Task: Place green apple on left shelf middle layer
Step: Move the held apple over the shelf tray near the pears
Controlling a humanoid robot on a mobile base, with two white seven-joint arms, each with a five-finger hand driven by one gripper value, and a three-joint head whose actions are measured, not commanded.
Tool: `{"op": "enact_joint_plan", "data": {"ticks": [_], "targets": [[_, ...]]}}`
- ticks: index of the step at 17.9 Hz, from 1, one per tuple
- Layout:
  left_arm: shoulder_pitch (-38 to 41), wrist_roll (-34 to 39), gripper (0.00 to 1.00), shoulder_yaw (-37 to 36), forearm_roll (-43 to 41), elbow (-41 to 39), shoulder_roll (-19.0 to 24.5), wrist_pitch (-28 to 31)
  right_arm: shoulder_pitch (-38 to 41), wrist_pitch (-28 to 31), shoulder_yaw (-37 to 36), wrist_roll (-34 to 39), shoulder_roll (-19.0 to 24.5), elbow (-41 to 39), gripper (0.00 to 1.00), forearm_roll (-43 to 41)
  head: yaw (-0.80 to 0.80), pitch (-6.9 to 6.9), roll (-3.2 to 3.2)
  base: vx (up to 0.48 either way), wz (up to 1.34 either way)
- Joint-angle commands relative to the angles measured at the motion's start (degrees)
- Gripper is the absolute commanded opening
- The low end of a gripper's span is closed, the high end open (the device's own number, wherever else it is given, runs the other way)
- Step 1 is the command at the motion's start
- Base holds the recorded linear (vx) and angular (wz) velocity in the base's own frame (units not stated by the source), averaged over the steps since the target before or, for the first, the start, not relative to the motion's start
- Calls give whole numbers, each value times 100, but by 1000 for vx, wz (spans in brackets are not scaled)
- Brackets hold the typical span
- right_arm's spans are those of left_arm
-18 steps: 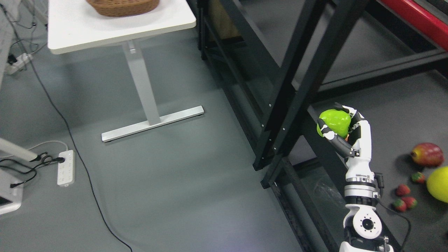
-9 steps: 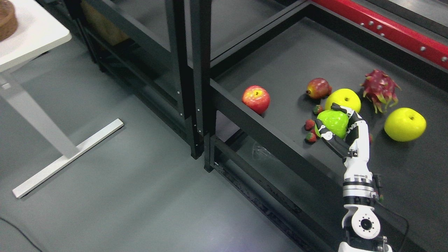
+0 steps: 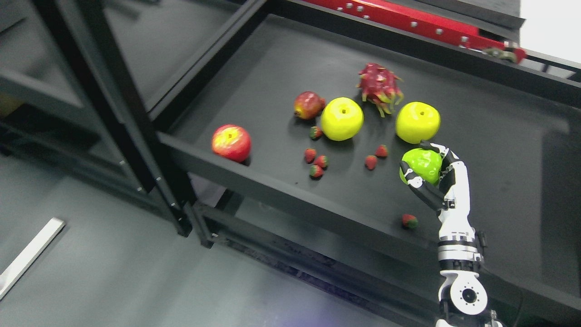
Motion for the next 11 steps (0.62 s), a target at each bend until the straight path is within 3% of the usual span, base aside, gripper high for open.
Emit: {"op": "enact_joint_plan", "data": {"ticks": [1, 11], "targets": [[-123, -5, 100, 0, -2, 0, 100, -5, 145, 13, 56, -7, -100, -5, 0, 1, 0, 0, 0, 160, -666], [-123, -5, 100, 0, -2, 0, 100, -5, -303, 242, -428, -59, -100, 39, 0, 572, 0, -2, 0, 193, -377]]}}
